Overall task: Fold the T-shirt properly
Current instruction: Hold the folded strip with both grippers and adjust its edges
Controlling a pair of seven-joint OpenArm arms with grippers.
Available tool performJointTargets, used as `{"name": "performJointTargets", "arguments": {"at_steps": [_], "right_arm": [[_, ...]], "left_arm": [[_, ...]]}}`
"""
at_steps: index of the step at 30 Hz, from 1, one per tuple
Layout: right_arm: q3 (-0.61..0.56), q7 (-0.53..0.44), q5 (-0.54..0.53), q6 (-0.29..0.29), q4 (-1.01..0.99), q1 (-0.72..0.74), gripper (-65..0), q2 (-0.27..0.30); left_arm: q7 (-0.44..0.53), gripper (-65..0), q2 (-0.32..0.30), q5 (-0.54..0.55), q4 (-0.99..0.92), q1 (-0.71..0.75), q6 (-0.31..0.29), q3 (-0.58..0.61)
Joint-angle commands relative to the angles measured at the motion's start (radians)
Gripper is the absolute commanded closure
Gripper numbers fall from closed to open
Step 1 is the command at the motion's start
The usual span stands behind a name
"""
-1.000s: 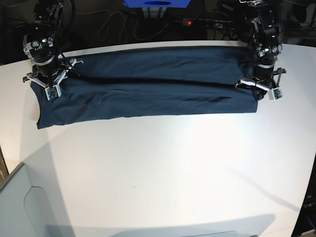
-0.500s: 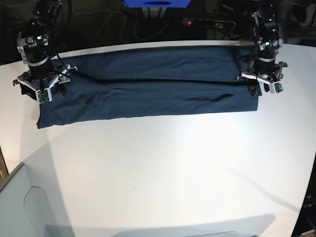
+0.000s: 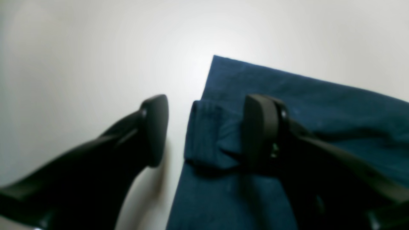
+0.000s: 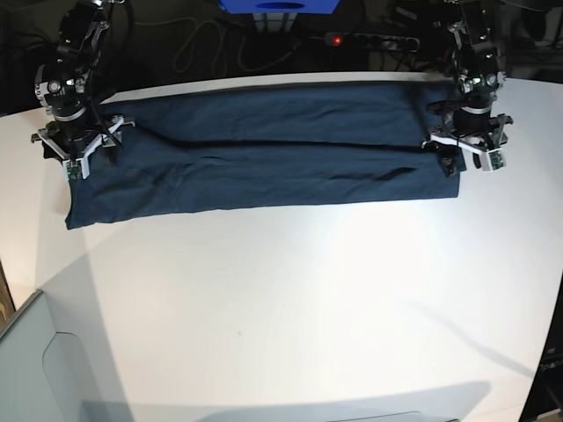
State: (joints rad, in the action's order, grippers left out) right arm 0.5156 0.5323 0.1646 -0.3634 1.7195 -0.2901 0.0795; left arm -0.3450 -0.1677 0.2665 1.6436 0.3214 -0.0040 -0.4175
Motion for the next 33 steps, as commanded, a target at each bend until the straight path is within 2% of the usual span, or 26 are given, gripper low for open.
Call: {"name": "performJointTargets", "arguments": {"at_steps": [1, 8, 14, 19, 33], "right_arm": [[0.002, -0.022, -0.007, 0.007, 0.017, 0.004, -42.4, 0.019], [0.004, -0.021, -0.009, 0.007, 0.067, -0.004, -42.4, 0.021], [-0.024, -0.021, -0.009, 0.005, 0.165, -0.030, -42.4, -0.028], [-0.071, -0.021, -0.009, 0.005, 0.129, -0.033, -42.4, -0.024], [-0.071, -0.022, -0.007, 0.005, -0.017, -0.008, -42.4, -0.019]], "left_arm": [[0.022, -37.0, -0.010, 0.004, 0.017, -0.001, 0.003, -0.007], [0.022, -37.0, -0.005, 0.004, 0.017, 0.005, 0.003, -0.007], [0.022, -37.0, 0.015, 0.004, -0.016, 0.017, 0.003, -0.002], [0.022, -37.0, 0.035, 0.004, -0.033, 0.031, 0.003, -0.002], [0.030, -36.7, 0.043, 0.004, -0.089, 0.051, 0.002, 0.001]]}}
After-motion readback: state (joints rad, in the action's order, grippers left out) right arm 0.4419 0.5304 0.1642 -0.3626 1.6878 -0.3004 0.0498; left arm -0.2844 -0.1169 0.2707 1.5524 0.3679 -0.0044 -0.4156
